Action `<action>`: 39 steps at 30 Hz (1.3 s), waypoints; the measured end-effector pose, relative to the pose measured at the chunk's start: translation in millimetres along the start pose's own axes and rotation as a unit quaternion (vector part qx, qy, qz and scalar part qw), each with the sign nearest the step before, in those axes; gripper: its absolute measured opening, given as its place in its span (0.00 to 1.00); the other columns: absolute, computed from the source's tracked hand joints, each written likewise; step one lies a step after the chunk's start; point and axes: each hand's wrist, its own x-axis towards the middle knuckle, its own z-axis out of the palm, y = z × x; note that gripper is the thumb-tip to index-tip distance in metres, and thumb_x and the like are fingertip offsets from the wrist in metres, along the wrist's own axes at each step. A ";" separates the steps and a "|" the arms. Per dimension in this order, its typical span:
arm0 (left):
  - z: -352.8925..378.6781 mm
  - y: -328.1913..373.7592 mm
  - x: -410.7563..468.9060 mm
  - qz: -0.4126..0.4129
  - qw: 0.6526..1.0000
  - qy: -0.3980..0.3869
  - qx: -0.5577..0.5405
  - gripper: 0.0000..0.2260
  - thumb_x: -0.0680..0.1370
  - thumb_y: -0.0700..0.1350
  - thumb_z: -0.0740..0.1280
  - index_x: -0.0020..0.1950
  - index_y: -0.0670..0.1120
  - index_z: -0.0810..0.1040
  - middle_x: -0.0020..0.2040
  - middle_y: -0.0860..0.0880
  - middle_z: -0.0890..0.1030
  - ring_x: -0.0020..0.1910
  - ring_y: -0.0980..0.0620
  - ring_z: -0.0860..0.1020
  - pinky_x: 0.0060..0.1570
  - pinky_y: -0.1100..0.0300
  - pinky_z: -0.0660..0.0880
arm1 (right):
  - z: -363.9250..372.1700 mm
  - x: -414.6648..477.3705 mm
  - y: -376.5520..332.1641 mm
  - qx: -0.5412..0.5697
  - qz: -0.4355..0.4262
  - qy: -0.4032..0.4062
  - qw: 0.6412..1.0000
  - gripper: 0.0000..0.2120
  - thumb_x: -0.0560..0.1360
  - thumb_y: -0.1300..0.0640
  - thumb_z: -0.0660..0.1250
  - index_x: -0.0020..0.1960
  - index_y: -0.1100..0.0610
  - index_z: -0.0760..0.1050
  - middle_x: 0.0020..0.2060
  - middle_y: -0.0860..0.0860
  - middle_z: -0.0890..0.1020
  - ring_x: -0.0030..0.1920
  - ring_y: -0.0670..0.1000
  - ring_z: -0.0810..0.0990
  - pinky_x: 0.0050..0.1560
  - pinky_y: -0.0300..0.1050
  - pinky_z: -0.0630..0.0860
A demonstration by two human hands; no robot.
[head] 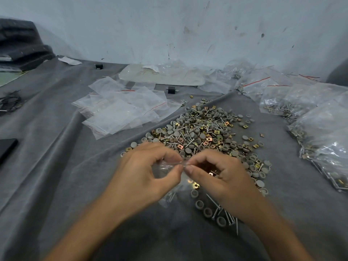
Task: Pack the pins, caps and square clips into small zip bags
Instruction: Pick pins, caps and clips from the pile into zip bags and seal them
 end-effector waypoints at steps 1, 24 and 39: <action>-0.1 0.2 0.0 0.000 1.000 -0.005 0.008 0.03 0.73 0.52 0.73 0.46 0.55 0.84 0.43 0.61 0.83 0.48 0.57 0.80 0.48 0.58 0.75 | 0.5 -0.3 0.6 -0.002 0.005 -0.005 1.000 0.02 0.78 0.50 0.70 0.48 0.47 0.82 0.40 0.47 0.82 0.39 0.51 0.80 0.36 0.42 0.77; -1.2 0.4 2.4 -0.055 0.995 -0.044 -0.065 0.07 0.67 0.55 0.68 0.41 0.55 0.80 0.39 0.57 0.83 0.40 0.54 0.80 0.42 0.54 0.77 | -4.3 0.2 -4.8 -0.060 -0.029 0.000 0.998 0.03 0.78 0.54 0.69 0.46 0.48 0.80 0.40 0.44 0.80 0.40 0.49 0.79 0.38 0.34 0.71; -18.0 -10.5 5.8 -0.076 0.997 -0.009 -0.012 0.07 0.68 0.59 0.67 0.41 0.60 0.79 0.39 0.60 0.81 0.39 0.59 0.77 0.38 0.64 0.68 | -25.1 -0.6 0.4 0.020 0.006 0.047 0.999 0.04 0.78 0.53 0.69 0.48 0.52 0.81 0.35 0.46 0.79 0.33 0.42 0.73 0.34 0.32 0.69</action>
